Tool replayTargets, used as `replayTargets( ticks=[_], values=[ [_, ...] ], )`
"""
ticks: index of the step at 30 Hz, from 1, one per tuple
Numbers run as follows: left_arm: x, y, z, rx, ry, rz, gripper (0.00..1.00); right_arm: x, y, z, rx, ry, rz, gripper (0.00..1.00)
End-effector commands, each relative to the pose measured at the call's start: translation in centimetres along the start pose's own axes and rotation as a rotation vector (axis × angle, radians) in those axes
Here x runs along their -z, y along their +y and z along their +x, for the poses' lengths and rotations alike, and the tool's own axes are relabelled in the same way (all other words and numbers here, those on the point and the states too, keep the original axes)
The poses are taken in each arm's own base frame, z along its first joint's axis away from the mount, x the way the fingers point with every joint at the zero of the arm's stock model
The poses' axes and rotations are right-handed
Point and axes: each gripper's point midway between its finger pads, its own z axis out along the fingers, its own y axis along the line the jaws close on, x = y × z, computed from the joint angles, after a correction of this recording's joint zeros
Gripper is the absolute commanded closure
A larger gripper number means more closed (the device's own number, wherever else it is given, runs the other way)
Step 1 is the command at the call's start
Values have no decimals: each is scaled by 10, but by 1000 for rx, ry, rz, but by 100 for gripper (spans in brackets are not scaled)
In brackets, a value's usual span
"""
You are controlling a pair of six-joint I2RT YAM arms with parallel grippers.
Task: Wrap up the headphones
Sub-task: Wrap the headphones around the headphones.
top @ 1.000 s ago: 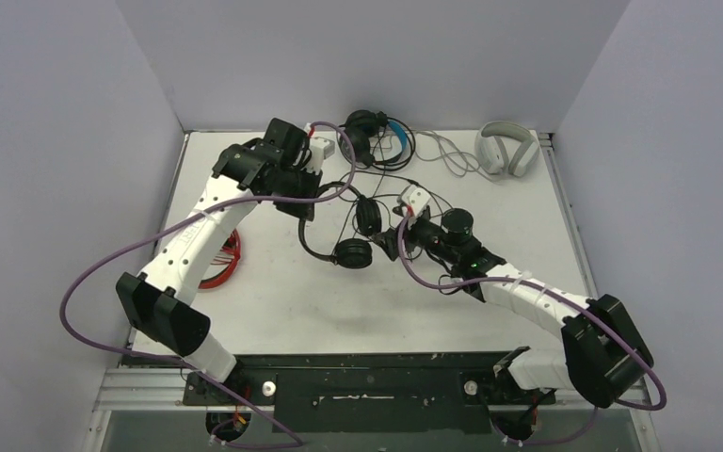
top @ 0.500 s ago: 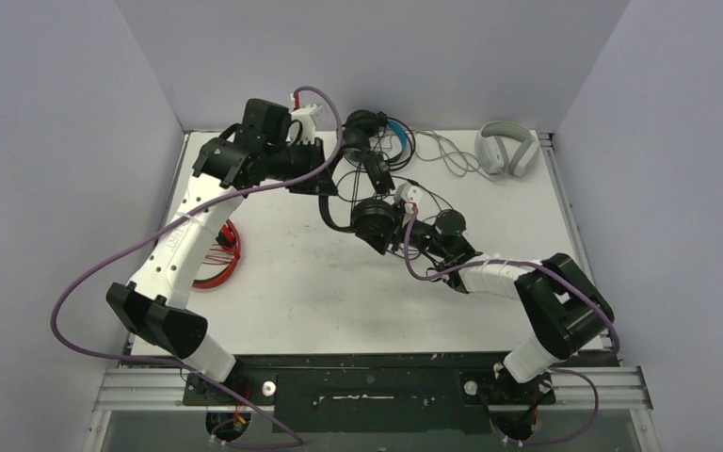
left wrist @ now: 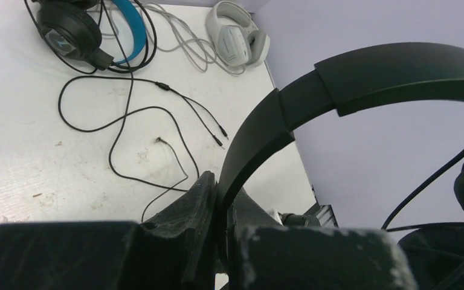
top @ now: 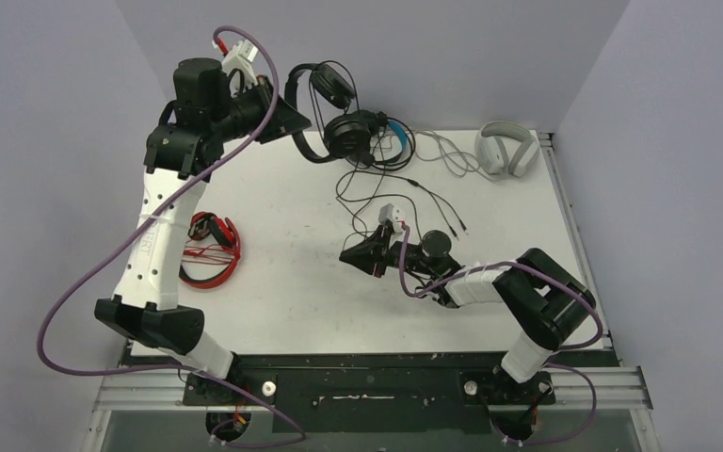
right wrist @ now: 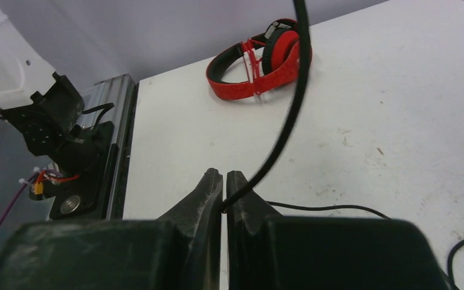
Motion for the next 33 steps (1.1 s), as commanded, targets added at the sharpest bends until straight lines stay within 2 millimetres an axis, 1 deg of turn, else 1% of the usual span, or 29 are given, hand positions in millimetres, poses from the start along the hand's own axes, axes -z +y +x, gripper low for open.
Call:
replayTargets(
  ticks=[1, 3, 5, 8, 10, 11, 12, 13, 16, 18, 19, 22, 25, 27, 29, 31, 33],
  values=[
    [4, -7, -26, 16, -98, 16, 100, -2, 34, -24, 44, -65, -82, 100],
    [3, 6, -33, 33, -127, -27, 100, -1, 46, -25, 27, -61, -102, 100],
    [2, 20, -43, 37, -175, -75, 100, -2, 58, -23, 15, -41, -120, 100],
    [1, 47, -56, 70, -227, -156, 100, -3, 76, -17, 24, 9, -121, 100],
    [0, 53, -59, 83, -224, -161, 100, 1, 77, -20, 48, 17, -88, 90],
    [-1, 54, -60, 82, -224, -161, 100, 4, 76, -23, 60, 10, -73, 91],
    [0, 54, -61, 81, -226, -161, 100, 8, 75, -31, 77, -5, -57, 94],
    [0, 54, -61, 78, -229, -160, 100, 11, 73, -34, 86, -5, -39, 99],
    [2, 54, -64, 69, -243, -169, 100, 13, 75, -44, 112, -2, -43, 100],
    [3, 61, -67, 71, -260, -205, 100, 10, 80, -48, 114, 22, -67, 100],
    [4, 67, -68, 76, -275, -233, 100, 6, 85, -54, 116, 32, -92, 100],
    [7, 90, -77, 137, -357, -344, 100, -2, 100, -49, 88, 116, -155, 100],
    [9, 102, -83, 215, -433, -391, 100, -8, 106, -36, 46, 207, -168, 100],
    [9, 102, -85, 247, -457, -380, 100, -11, 104, -24, 16, 269, -148, 100],
    [5, 99, -84, 273, -444, -348, 100, -10, 95, -9, -14, 314, -90, 100],
    [2, 94, -80, 291, -414, -313, 100, -7, 73, -1, -40, 319, 17, 100],
    [1, 92, -76, 303, -398, -297, 100, 0, 53, 6, -87, 316, 80, 100]
  ],
)
